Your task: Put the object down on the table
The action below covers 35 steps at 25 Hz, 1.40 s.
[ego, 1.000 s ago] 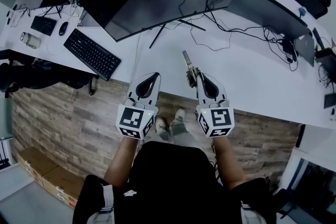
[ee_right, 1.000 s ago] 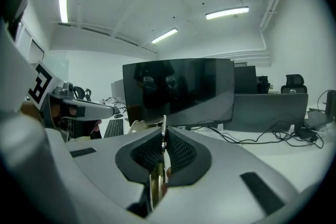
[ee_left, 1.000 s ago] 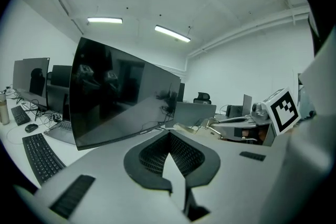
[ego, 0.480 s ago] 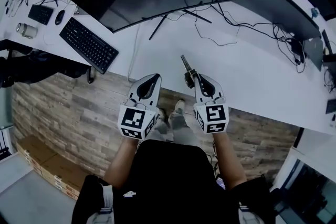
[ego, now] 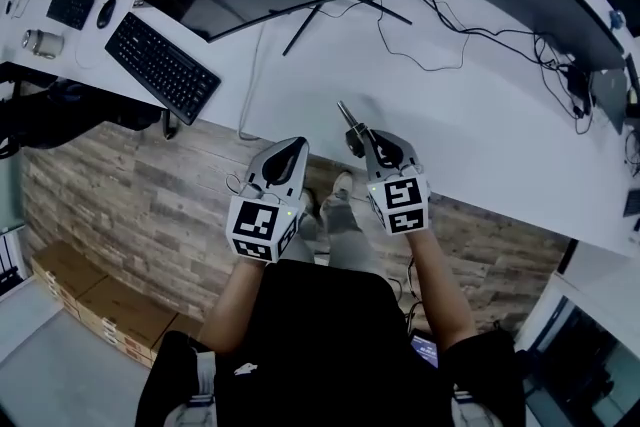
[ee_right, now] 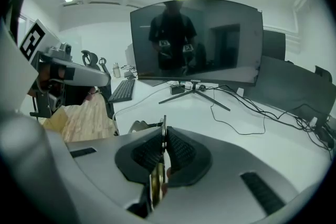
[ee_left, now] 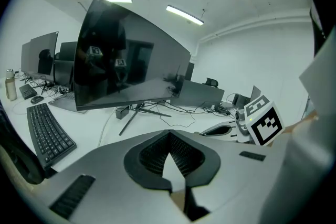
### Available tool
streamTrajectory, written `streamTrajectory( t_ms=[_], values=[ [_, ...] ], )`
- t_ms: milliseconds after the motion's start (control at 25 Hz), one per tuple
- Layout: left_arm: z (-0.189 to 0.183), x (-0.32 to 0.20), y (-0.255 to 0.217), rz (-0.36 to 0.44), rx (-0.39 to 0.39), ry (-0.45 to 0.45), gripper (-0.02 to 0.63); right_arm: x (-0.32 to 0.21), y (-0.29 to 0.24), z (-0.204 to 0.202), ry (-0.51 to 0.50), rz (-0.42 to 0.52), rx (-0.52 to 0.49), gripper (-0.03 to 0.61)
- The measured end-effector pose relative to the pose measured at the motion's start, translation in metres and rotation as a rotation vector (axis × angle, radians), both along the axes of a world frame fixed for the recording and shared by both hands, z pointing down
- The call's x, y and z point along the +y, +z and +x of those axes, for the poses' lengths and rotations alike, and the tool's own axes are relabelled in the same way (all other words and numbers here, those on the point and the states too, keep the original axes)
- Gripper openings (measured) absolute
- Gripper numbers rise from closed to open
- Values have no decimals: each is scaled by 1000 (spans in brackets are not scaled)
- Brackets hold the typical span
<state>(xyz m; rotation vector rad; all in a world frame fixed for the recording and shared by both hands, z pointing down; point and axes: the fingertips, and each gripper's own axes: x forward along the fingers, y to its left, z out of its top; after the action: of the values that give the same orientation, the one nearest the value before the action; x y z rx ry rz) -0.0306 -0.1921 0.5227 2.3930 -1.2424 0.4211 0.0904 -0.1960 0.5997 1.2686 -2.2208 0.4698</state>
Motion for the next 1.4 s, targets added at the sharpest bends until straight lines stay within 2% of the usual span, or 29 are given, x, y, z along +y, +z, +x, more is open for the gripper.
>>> streamTrajectory(
  t_ms=[200, 560, 1400],
  values=[
    [-4, -1, 9, -11, -14, -19, 12, -6, 18, 0, -60, -29, 52, 25],
    [-6, 8, 24, -45, -23, -33, 12, -37, 42, 3, -118, -5, 151, 25],
    [-6, 7, 42, -90, -34, -47, 12, -62, 63, 8, -145, 22, 215, 26]
  ],
)
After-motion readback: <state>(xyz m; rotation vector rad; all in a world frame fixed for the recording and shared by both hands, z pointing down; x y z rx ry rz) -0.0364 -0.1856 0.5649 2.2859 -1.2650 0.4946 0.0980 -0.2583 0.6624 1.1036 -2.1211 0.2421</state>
